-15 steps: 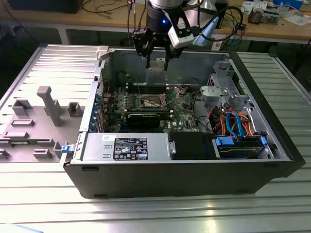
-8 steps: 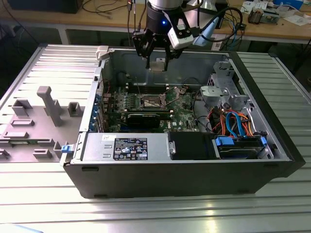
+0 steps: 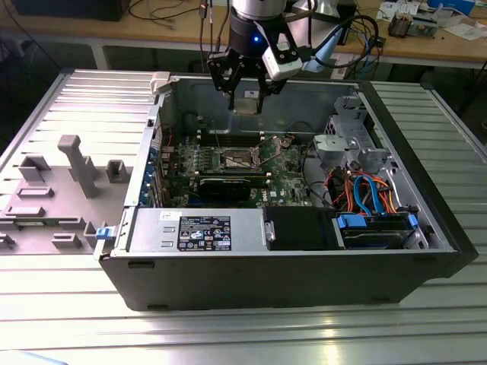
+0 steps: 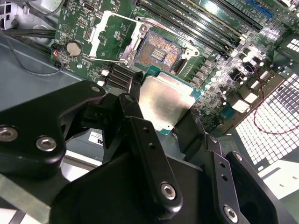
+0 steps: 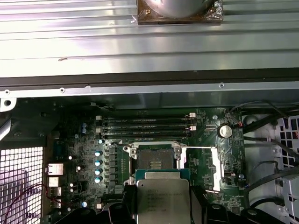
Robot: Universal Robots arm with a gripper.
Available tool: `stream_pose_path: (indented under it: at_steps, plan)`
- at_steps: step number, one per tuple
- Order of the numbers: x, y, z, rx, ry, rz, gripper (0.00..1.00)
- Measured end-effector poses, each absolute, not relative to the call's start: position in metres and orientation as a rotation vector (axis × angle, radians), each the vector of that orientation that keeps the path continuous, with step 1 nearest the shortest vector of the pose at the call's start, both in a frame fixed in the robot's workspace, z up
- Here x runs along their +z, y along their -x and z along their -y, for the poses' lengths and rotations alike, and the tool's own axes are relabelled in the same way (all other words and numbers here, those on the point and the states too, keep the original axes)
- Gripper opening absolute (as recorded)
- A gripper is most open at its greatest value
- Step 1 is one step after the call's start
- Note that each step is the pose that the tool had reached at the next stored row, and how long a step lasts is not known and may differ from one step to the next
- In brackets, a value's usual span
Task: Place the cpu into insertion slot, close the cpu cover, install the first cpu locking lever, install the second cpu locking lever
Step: 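Place the cpu into insertion slot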
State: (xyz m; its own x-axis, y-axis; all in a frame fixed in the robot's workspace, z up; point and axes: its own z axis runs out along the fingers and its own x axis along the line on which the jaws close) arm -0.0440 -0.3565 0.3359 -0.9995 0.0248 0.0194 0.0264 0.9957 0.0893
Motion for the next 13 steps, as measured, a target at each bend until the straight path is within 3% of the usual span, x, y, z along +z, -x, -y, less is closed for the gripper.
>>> stream_pose_path:
  at_steps: [13]
  plan:
    - [0.3316, 0.0443, 0.3565, -0.14, 0.04, 3.12, 0.55]
